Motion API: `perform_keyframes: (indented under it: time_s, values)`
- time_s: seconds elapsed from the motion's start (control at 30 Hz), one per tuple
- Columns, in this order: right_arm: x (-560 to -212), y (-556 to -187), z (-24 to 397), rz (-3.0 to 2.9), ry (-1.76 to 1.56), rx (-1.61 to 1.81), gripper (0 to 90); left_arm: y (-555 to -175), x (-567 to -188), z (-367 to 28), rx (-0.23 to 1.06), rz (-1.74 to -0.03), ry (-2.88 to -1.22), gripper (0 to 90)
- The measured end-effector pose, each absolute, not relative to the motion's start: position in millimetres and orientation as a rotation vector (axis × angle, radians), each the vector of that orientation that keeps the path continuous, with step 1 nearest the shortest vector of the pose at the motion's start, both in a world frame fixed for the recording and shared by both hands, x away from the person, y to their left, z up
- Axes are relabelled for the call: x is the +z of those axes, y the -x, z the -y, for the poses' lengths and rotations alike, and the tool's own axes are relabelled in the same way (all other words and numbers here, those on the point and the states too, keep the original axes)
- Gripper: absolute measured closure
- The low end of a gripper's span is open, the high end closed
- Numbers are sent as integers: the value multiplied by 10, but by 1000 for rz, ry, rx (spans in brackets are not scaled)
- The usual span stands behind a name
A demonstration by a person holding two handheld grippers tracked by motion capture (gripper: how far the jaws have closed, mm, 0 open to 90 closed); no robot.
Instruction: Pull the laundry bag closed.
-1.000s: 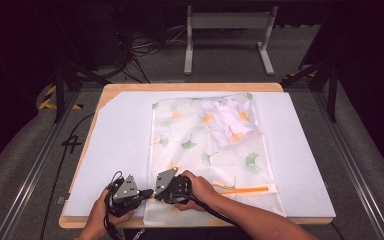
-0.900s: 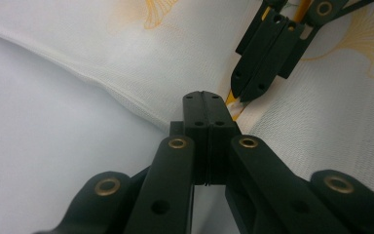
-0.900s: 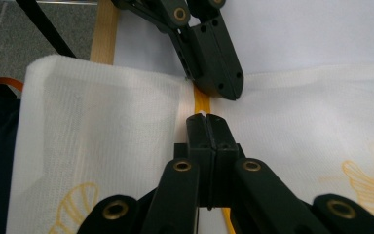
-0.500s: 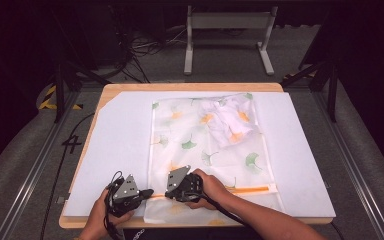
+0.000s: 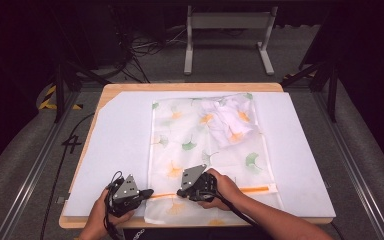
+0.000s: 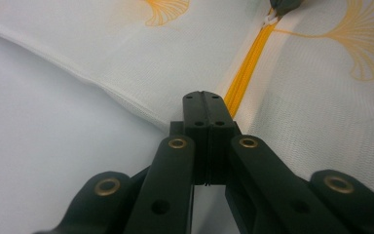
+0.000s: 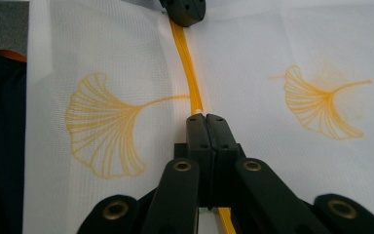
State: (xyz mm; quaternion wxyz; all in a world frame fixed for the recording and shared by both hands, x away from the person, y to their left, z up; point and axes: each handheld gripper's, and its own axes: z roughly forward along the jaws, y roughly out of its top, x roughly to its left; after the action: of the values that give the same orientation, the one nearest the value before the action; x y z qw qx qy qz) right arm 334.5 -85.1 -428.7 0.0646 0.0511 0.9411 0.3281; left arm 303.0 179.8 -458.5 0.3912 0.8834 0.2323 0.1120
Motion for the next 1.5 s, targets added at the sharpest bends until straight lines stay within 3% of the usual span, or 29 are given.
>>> perform_keyframes:
  time_s: [0.8,1.5]
  values:
    - [-4246,-3336,1482,-2792,-285,1031,899,-3029,-4585,-1795,288,-591,-2245,900]
    - [-4198,-3259,1794,-2763,-319,1047,899,-3032,-4583,-1793,284,-591,-2246,900]
